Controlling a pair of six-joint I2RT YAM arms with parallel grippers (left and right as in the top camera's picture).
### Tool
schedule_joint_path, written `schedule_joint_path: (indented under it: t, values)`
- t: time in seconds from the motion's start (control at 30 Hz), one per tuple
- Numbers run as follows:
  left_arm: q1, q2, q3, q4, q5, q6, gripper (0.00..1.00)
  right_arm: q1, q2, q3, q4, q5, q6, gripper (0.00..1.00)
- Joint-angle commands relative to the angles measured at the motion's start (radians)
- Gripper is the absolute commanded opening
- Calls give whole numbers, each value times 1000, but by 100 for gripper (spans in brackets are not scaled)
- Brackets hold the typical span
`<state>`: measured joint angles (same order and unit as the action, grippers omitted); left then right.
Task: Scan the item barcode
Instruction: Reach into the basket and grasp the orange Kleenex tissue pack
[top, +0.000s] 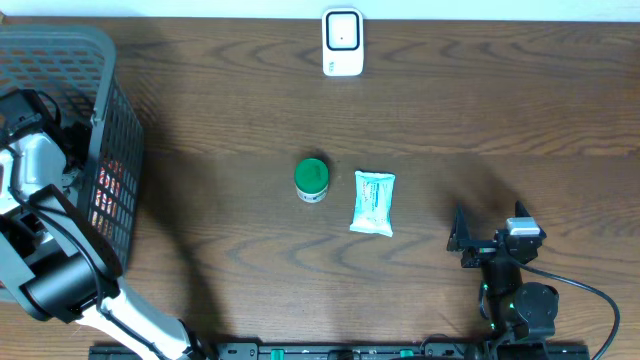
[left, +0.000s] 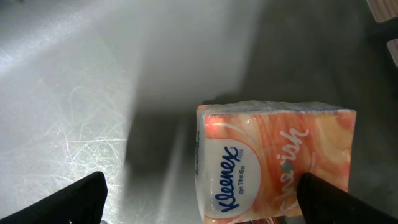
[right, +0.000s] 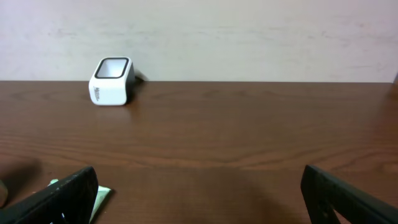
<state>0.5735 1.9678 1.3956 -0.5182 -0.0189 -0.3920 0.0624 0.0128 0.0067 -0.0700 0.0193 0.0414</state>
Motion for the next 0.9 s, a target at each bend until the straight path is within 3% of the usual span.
schedule_joint_path:
  t: [0.0,0.27,0.87]
  values:
    - [4,-14,11,2,36,6,98,5,-3,-1,-2,5,10,99]
    - [3,-77,11,15,38,-16,98,5,-3,-1,-2,5,10,99]
    - [-33,-15,11,99,37,-58,98,5,-3,-1,-2,5,10,99]
